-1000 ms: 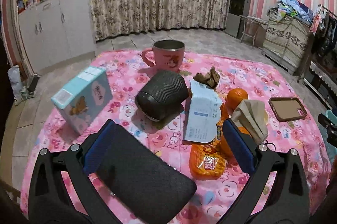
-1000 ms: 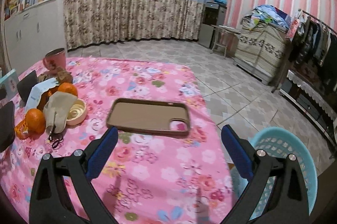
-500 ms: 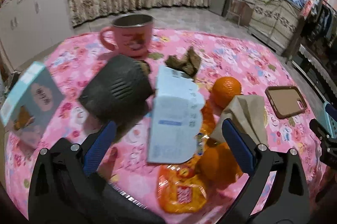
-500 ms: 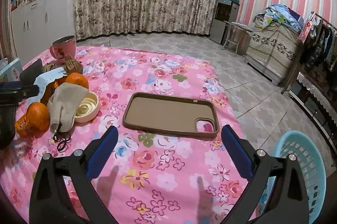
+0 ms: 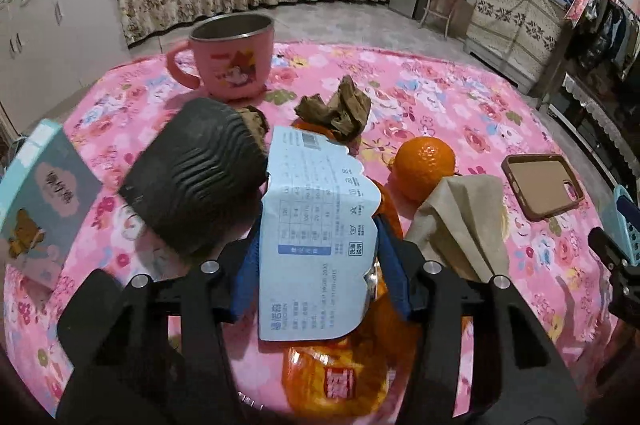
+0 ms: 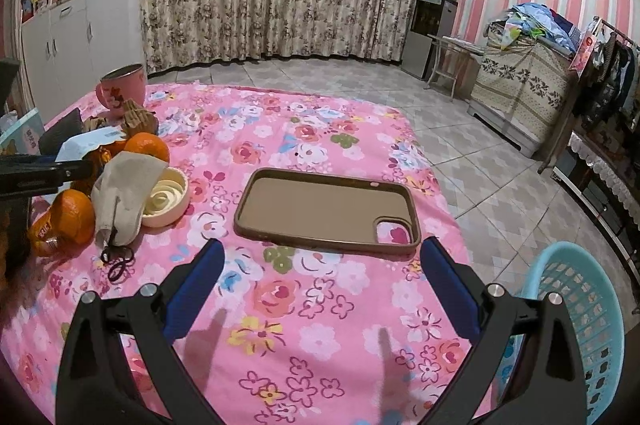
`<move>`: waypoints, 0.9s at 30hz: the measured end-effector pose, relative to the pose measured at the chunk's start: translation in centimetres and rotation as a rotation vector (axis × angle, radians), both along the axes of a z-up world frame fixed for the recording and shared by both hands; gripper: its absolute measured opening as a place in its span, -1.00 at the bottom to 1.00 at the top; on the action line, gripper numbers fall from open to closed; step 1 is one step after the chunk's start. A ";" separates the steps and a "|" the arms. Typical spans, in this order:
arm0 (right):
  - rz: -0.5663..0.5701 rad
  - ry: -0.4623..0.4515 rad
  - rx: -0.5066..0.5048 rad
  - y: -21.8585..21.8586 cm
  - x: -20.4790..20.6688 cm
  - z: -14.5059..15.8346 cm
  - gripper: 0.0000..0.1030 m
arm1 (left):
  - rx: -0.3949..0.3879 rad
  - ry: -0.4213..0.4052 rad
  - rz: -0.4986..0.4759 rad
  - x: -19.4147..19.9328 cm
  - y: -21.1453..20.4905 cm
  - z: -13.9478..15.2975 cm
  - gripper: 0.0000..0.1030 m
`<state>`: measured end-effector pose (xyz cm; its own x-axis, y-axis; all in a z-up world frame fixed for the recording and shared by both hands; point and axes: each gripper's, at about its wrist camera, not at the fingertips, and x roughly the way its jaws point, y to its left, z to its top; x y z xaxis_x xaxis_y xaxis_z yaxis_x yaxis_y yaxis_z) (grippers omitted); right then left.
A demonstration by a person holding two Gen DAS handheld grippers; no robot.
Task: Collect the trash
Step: 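Grasp the grey face mask with the right gripper while left holds the receipt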
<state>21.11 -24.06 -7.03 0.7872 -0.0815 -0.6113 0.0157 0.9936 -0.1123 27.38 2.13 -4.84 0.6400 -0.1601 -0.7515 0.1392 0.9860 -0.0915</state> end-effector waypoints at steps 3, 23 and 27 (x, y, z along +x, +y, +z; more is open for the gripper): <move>0.017 -0.007 0.001 0.8 -0.1 0.3 0.87 | -0.001 -0.045 0.014 -1.8 0.8 1.5 0.01; 0.200 0.072 0.002 10.5 1.9 -1.1 0.85 | 0.024 -0.170 0.189 -11.7 11.5 4.3 0.01; 0.232 0.108 -0.004 11.8 2.5 -2.1 0.69 | 0.016 -0.168 0.212 -11.8 12.4 4.1 0.01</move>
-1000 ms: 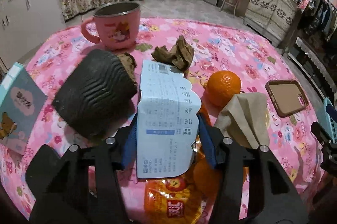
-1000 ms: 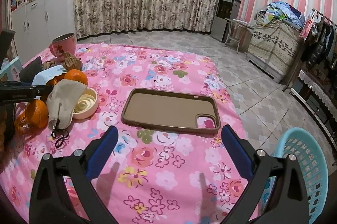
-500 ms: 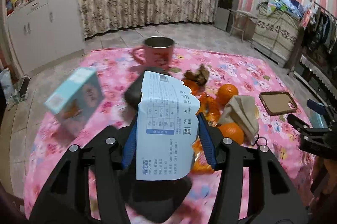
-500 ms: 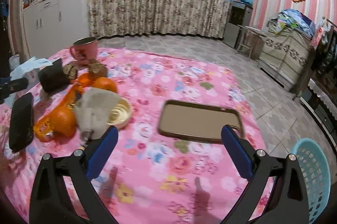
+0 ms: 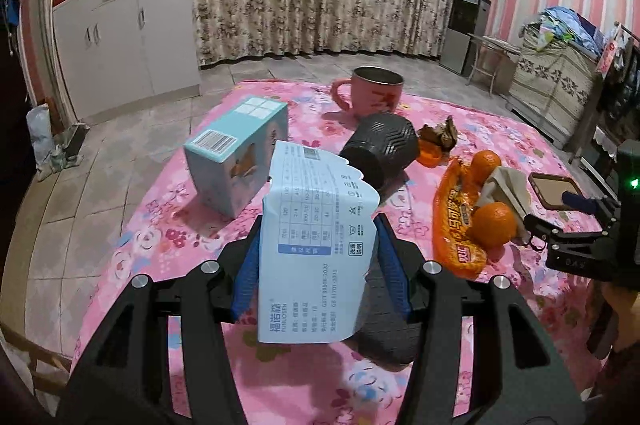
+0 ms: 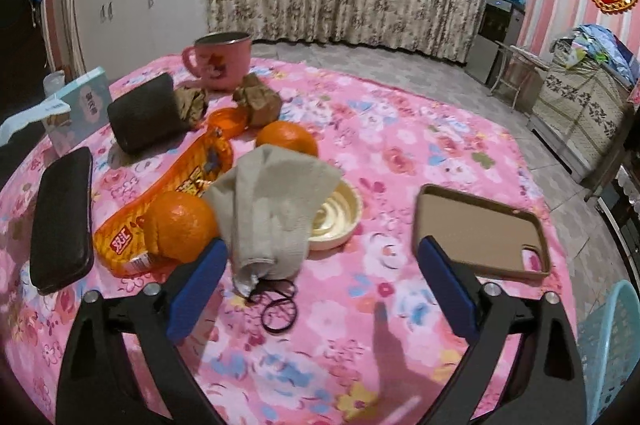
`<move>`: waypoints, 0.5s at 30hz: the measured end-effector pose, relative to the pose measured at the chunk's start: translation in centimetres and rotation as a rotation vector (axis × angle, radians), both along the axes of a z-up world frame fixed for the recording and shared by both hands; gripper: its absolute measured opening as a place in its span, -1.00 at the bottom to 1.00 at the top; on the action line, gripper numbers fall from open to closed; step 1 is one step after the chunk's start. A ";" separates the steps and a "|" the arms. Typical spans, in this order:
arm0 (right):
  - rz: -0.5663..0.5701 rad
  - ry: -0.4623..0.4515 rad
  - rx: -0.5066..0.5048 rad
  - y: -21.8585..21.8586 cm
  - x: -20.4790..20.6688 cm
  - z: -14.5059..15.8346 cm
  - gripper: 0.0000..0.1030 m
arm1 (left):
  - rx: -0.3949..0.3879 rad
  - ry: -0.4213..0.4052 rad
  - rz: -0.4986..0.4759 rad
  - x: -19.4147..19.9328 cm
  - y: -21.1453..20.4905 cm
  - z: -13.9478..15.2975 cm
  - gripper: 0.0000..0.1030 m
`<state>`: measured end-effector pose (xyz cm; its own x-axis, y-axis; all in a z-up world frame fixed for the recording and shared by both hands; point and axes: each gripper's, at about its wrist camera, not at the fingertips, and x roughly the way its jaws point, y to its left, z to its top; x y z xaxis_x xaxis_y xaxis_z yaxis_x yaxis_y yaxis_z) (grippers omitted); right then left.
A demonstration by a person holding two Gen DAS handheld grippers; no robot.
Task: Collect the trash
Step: 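Grasp the grey face mask with the right gripper while left holds the receipt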
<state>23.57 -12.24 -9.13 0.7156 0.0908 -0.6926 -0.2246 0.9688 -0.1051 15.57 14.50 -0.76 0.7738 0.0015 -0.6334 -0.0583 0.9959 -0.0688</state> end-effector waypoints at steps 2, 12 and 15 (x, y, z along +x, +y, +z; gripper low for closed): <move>0.020 0.019 -0.006 0.6 0.2 -0.5 0.54 | -0.006 0.000 0.008 -0.1 0.2 -0.1 0.01; 0.080 0.032 0.029 1.0 0.4 -0.4 -0.50 | -0.019 -0.017 0.026 -0.5 0.5 0.3 0.01; 0.066 -0.009 0.048 0.1 0.0 0.8 -0.55 | -0.015 -0.023 0.025 -0.7 0.3 0.6 0.01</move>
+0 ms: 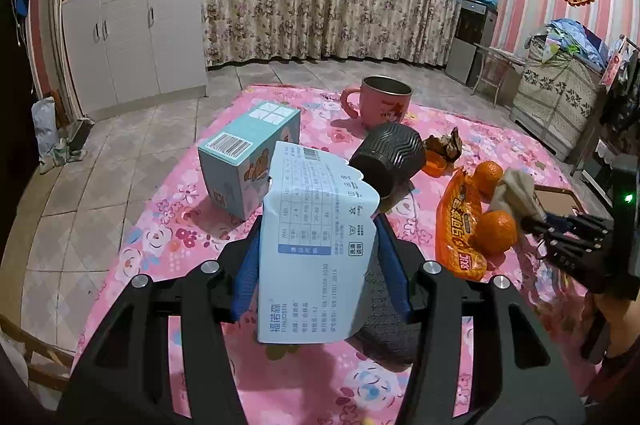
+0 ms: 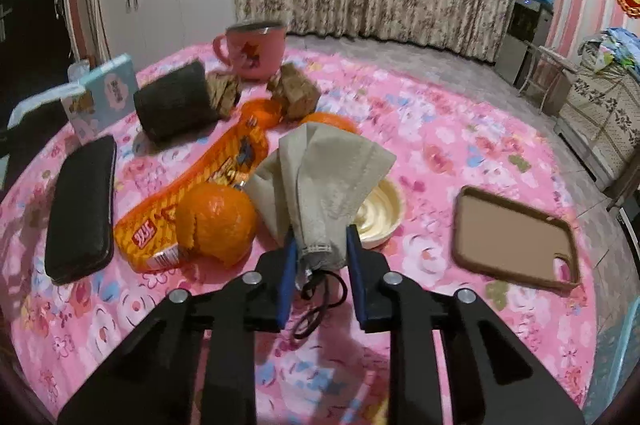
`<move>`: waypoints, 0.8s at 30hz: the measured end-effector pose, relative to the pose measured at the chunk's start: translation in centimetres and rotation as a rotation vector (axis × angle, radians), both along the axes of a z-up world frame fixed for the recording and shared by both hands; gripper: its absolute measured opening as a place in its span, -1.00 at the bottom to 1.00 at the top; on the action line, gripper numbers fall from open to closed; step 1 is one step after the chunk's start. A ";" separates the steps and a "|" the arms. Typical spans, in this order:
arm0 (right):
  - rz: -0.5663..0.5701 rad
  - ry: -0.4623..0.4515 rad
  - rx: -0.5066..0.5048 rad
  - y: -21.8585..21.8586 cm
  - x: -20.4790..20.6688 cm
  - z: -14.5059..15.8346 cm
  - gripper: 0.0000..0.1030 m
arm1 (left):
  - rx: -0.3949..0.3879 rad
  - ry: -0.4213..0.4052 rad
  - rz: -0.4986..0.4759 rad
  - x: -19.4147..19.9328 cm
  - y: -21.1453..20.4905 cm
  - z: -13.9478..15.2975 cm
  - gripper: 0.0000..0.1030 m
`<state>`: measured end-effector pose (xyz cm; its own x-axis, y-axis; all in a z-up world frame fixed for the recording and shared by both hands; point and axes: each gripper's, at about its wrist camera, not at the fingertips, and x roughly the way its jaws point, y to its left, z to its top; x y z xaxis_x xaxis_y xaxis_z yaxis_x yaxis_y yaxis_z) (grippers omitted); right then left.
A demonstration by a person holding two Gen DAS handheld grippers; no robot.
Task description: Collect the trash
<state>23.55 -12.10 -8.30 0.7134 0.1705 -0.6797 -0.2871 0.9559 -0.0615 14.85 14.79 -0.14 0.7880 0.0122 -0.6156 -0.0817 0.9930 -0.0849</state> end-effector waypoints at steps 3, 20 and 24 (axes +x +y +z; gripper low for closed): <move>-0.015 -0.029 0.020 -1.2 -0.5 1.5 -0.56 | 0.010 -0.011 -0.001 -0.3 -0.4 0.6 0.01; -0.124 -0.119 0.051 -11.2 -6.0 6.3 -0.56 | 0.031 -0.081 -0.102 -1.9 -7.2 4.6 0.01; -0.167 -0.121 0.058 -14.4 -7.4 6.4 -0.56 | 0.036 -0.090 -0.137 -1.9 -9.6 5.1 0.01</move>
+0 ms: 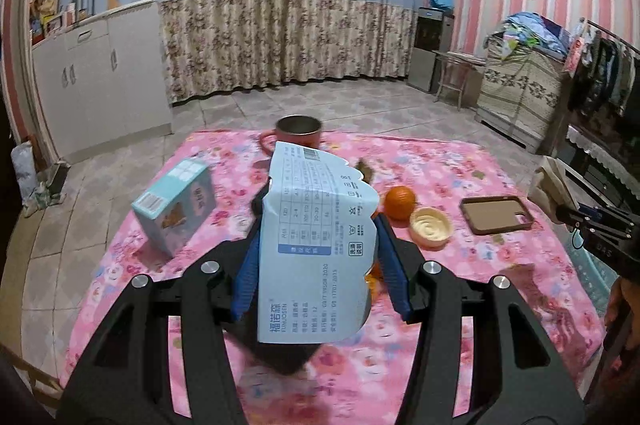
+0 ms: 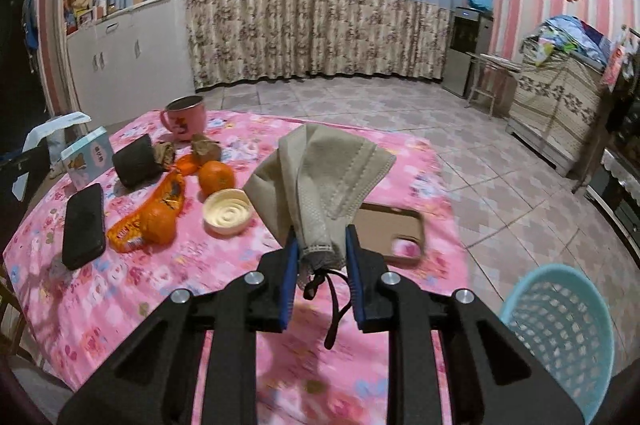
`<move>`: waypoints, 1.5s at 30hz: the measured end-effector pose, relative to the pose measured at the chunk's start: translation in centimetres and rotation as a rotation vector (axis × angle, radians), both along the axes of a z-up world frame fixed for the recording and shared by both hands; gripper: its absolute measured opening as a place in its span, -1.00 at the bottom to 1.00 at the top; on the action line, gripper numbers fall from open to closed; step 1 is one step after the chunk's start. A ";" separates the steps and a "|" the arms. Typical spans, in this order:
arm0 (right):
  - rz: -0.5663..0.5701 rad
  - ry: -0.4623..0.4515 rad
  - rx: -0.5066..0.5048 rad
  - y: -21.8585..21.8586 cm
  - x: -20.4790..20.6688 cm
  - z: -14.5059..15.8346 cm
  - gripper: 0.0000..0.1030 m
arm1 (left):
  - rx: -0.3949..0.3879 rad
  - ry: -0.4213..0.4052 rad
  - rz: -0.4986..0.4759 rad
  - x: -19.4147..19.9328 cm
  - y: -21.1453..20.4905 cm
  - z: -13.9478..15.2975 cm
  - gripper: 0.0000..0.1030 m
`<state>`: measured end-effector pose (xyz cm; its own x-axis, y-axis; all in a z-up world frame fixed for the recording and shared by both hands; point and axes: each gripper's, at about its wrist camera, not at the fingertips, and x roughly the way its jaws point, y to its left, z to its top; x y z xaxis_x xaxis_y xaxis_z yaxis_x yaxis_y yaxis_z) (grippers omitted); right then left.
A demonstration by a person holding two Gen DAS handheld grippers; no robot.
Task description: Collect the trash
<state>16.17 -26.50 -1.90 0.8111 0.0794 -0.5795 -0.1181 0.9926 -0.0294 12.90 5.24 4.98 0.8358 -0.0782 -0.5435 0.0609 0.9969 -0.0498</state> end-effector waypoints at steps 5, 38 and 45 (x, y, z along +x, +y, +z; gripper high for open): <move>-0.053 -0.006 0.016 -3.7 -1.4 0.1 -0.56 | 0.002 -0.009 -0.042 0.0 -2.8 0.6 0.01; -0.399 -0.008 0.062 -23.7 -11.2 -0.4 -0.56 | -0.004 -0.012 -0.446 -0.9 -27.9 0.1 0.01; -0.432 0.017 0.089 -25.7 -11.7 -2.1 -0.56 | -0.011 0.028 -0.540 -1.0 -33.4 -2.0 0.01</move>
<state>4.49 -52.21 -3.97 0.7714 -0.2149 -0.5989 0.3088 0.9494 0.0571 11.89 -28.17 3.00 0.6605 -0.4983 -0.5617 0.5628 0.8237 -0.0690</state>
